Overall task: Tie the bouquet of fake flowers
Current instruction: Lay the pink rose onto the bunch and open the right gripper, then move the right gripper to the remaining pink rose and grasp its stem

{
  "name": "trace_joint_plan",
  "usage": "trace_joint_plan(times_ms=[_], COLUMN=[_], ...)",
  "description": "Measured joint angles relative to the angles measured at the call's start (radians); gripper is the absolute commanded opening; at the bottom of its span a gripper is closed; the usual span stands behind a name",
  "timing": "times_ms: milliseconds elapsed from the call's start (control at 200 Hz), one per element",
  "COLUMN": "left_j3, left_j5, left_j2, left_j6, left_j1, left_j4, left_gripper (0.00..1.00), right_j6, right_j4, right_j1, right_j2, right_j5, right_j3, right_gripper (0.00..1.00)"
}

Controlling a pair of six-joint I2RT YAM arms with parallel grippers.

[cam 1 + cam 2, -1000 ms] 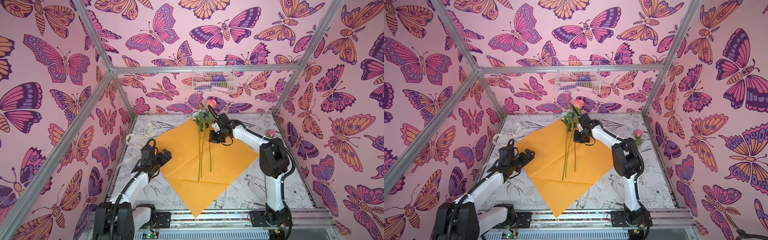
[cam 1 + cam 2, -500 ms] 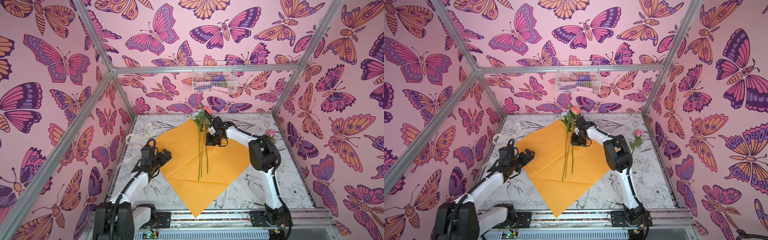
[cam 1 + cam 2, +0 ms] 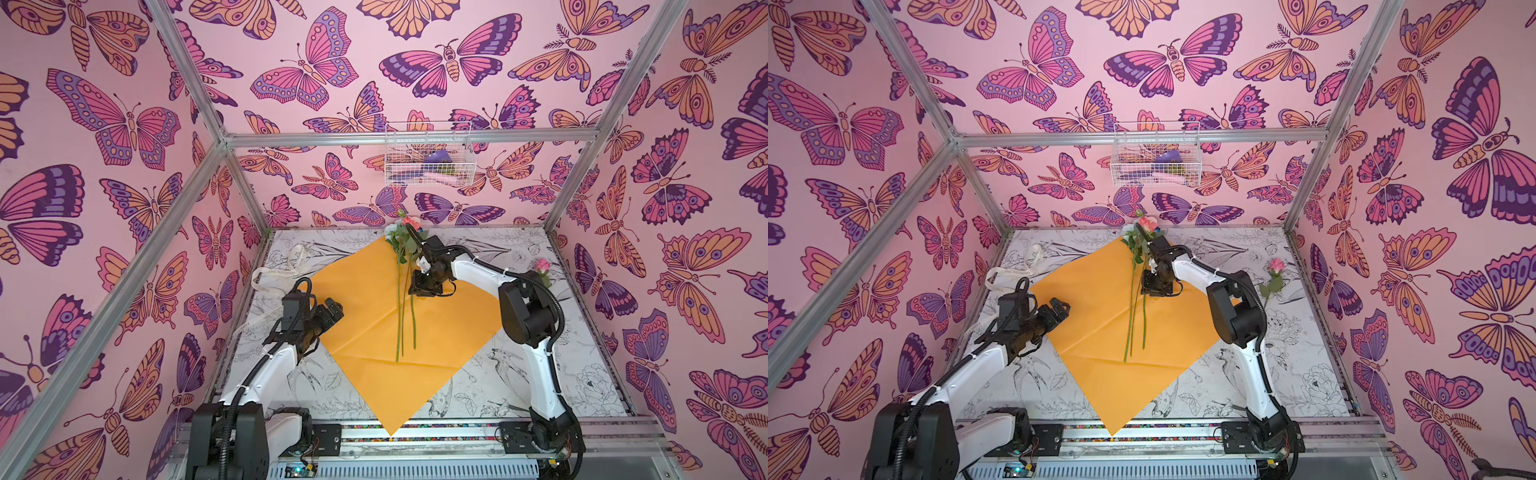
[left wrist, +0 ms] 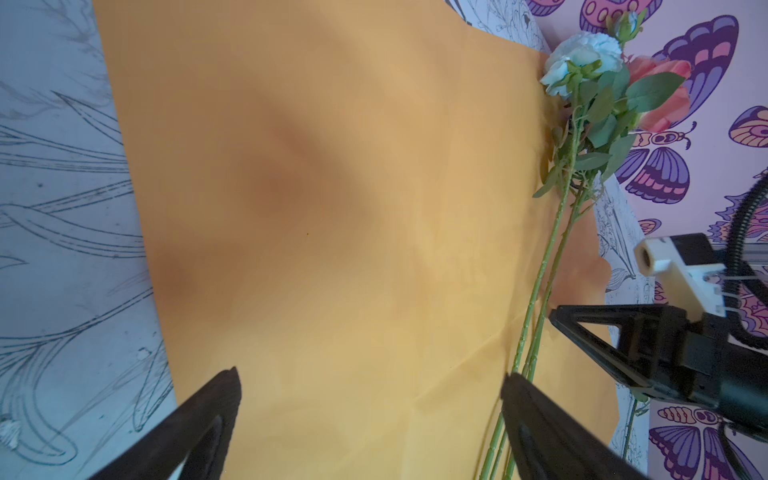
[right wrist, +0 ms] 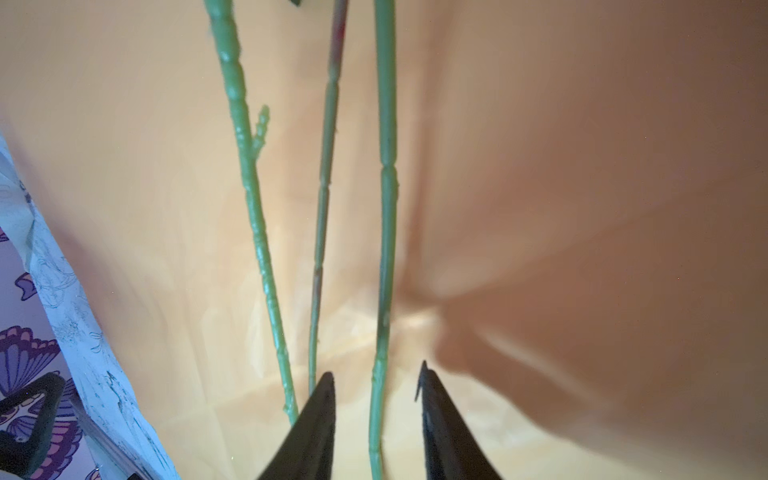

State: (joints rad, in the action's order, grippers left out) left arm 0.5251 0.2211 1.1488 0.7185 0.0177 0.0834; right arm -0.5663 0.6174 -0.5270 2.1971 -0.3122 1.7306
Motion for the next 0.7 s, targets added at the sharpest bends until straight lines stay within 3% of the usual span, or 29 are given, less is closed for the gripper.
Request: trace_joint_plan(times_ms=[416, 556, 701], left_j3=[0.002, 0.014, 0.017], left_j5=[0.0, 0.0, -0.001], left_j2=[-0.002, -0.002, -0.002], left_j6=[0.0, -0.001, -0.003], left_j1=[0.0, 0.0, 0.0], left_j4=[0.001, 0.0, 0.0], left_gripper=[1.0, 1.0, 1.0], right_j6=[0.035, 0.043, 0.049], right_j4=[0.053, 0.079, 0.106], right_j1=[0.027, 0.127, 0.304], right_j2=[-0.458, -0.636, -0.784], right_j5=[0.238, 0.322, 0.369], right_j3=[-0.283, -0.455, -0.613], right_gripper=[0.37, 0.38, 0.39])
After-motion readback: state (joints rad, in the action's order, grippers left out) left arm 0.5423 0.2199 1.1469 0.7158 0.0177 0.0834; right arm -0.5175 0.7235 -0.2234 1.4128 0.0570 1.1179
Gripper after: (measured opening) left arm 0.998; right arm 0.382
